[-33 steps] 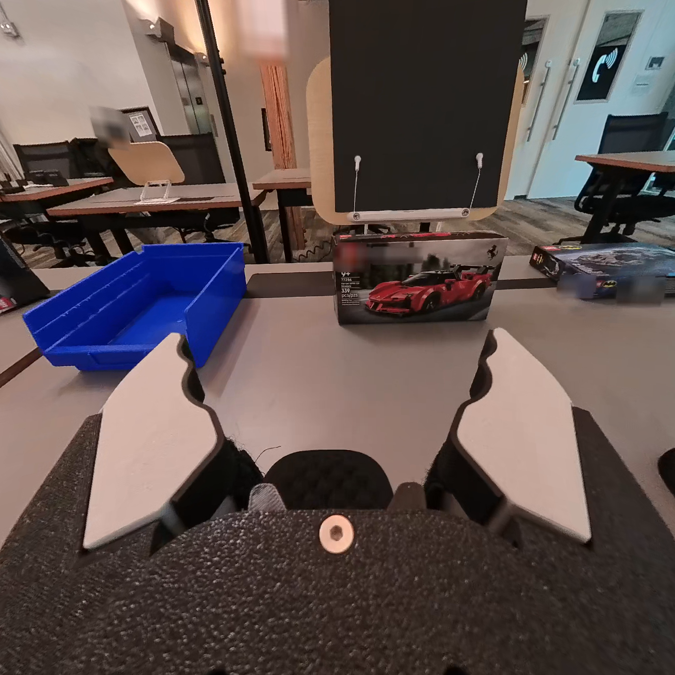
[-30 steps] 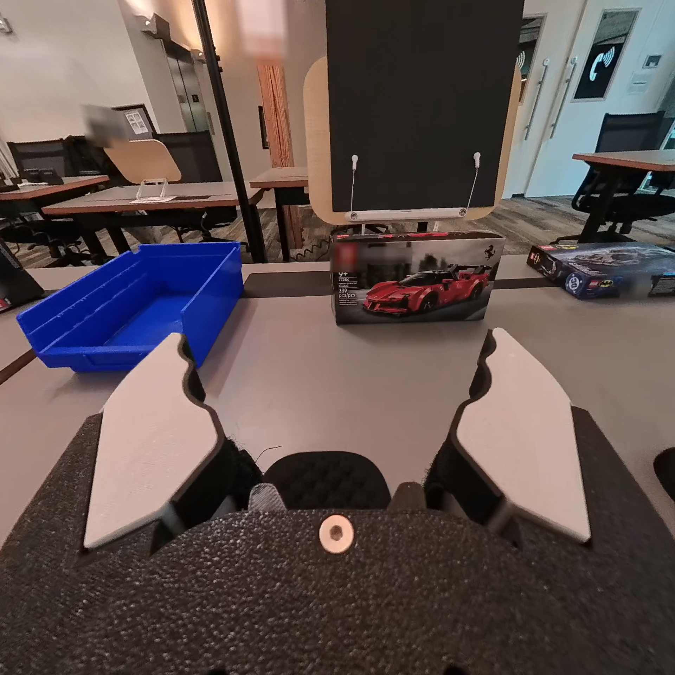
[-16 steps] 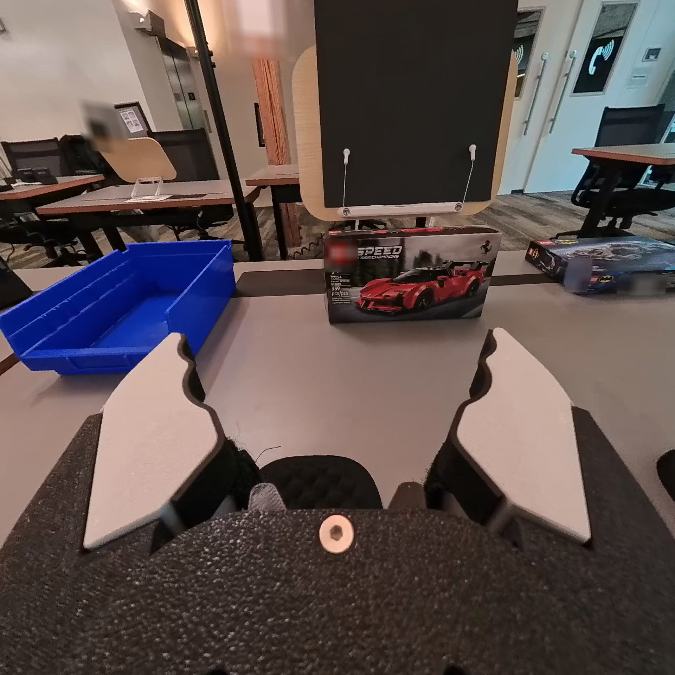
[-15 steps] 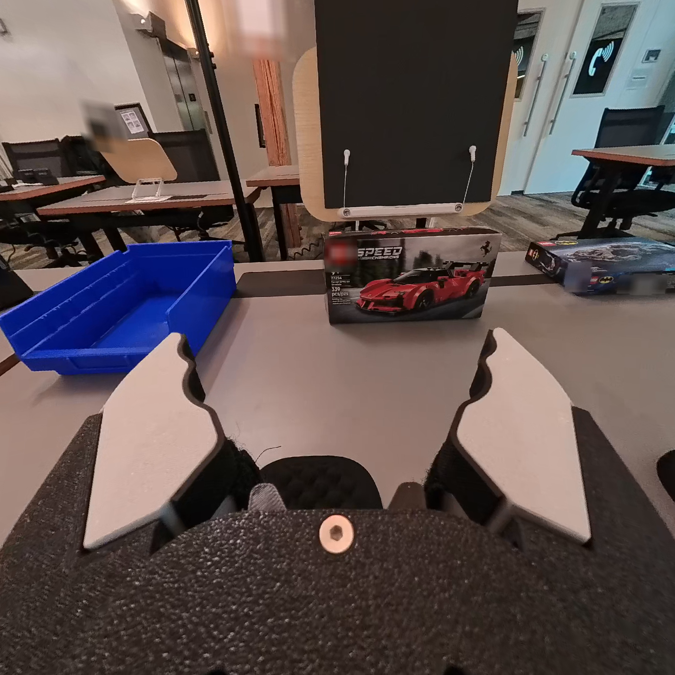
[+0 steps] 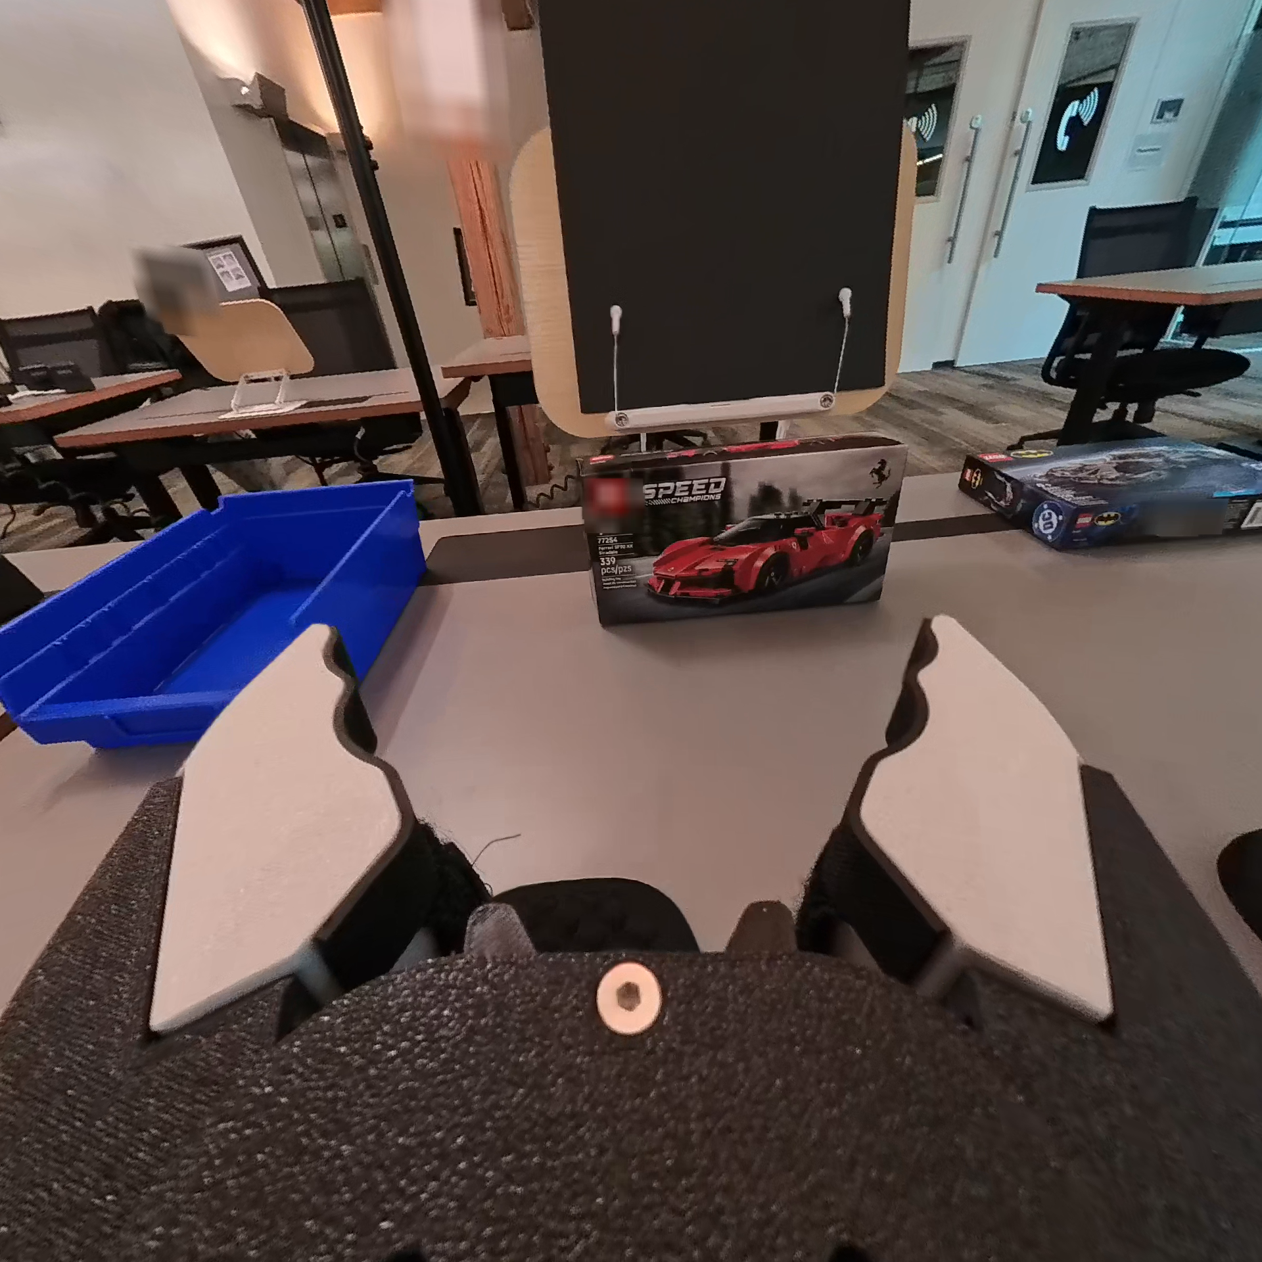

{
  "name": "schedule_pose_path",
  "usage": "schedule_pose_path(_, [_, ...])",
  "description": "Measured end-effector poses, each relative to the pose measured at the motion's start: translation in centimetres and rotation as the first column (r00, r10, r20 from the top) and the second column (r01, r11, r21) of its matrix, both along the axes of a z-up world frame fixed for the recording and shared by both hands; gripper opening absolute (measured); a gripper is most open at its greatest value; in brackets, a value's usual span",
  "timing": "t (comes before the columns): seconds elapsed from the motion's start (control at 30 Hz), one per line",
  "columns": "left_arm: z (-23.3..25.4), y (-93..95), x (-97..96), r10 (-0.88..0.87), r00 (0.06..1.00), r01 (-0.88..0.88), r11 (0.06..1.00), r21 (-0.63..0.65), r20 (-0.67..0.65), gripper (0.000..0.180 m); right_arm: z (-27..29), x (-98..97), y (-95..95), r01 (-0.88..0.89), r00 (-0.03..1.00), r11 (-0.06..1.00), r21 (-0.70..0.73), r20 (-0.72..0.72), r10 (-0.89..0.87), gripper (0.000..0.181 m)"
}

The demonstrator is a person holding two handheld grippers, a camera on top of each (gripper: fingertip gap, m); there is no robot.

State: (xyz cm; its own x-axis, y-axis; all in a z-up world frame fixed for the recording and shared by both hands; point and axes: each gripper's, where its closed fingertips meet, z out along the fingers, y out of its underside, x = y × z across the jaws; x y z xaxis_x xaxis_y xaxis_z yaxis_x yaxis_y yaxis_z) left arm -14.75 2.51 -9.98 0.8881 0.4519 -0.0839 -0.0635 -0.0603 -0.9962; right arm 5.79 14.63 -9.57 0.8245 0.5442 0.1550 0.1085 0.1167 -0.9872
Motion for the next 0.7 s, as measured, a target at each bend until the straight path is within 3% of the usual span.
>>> schedule_pose_path(0.17, [0.2, 0.0, 0.5, -0.004, 1.0, 0.003, 1.0, 0.021, 0.005, 0.13, 0.2, 0.0, -0.3, -0.009, 1.0, 1.0, 0.013, -0.014, 0.009, 0.127])
schedule_pose_path(0.2, [0.6, -0.5, 0.0, -0.015, 1.0, 0.016, 0.999, 0.044, -0.024, 0.09, 0.3, -0.4, 0.1, -0.028, 1.0, 0.999, 0.037, -0.012, 0.029, 0.097])
schedule_pose_path(0.23, [1.5, -0.7, 1.2, -0.084, 0.993, 0.092, 0.991, 0.094, -0.088, 0.0, 0.6, -0.8, -0.7, -0.084, 0.996, 0.993, 0.083, 0.003, 0.084, 0.037])
schedule_pose_path(0.27, [2.0, -0.9, 1.7, -0.106, 0.99, 0.118, 0.983, 0.142, -0.089, 0.0, 1.2, -1.0, -1.5, -0.131, 0.991, 0.982, 0.133, -0.005, 0.133, 0.0])
schedule_pose_path(0.47, [1.2, -0.5, 1.5, -0.099, 0.993, 0.104, 0.991, 0.078, -0.071, 0.0, 0.6, -1.2, -1.5, -0.125, 0.992, 0.987, 0.096, 0.0, 0.126, 0.0])
schedule_pose_path(0.5, [0.9, -0.4, 1.4, -0.096, 0.993, 0.101, 0.993, 0.065, -0.066, 0.002, 0.5, -1.3, -1.5, -0.129, 0.992, 0.988, 0.09, 0.003, 0.13, 0.006])
schedule_pose_path(0.53, [0.7, -0.5, 1.1, -0.079, 0.995, 0.082, 0.995, 0.054, -0.06, 0.017, 0.5, -1.3, -1.3, -0.113, 0.994, 0.991, 0.076, -0.004, 0.113, 0.047])
schedule_pose_path(0.57, [0.5, -0.2, 0.6, -0.038, 0.998, 0.04, 0.998, 0.049, -0.044, 0.062, 0.1, -1.4, -0.9, -0.088, 0.996, 0.995, 0.045, 0.006, 0.087, 0.102])
schedule_pose_path(0.6, [0.2, -0.2, -0.2, 0.013, 1.0, -0.012, 0.999, 0.038, -0.025, 0.11, -0.8, -1.7, -0.3, -0.059, 0.997, 0.998, -0.009, 0.05, 0.06, 0.14])
schedule_pose_path(0.63, [-0.1, -0.2, -0.6, 0.04, 0.999, -0.04, 0.999, 0.016, -0.006, 0.127, -1.7, -1.8, 0.1, -0.038, 0.994, 0.997, -0.061, 0.101, 0.044, 0.146])
schedule_pose_path(0.7, [-0.4, -0.1, -0.7, 0.031, 0.999, -0.032, 0.999, 0.029, 0.037, 0.141, -2.0, -2.0, 0.2, -0.038, 0.996, 0.997, -0.072, 0.082, 0.044, 0.146])
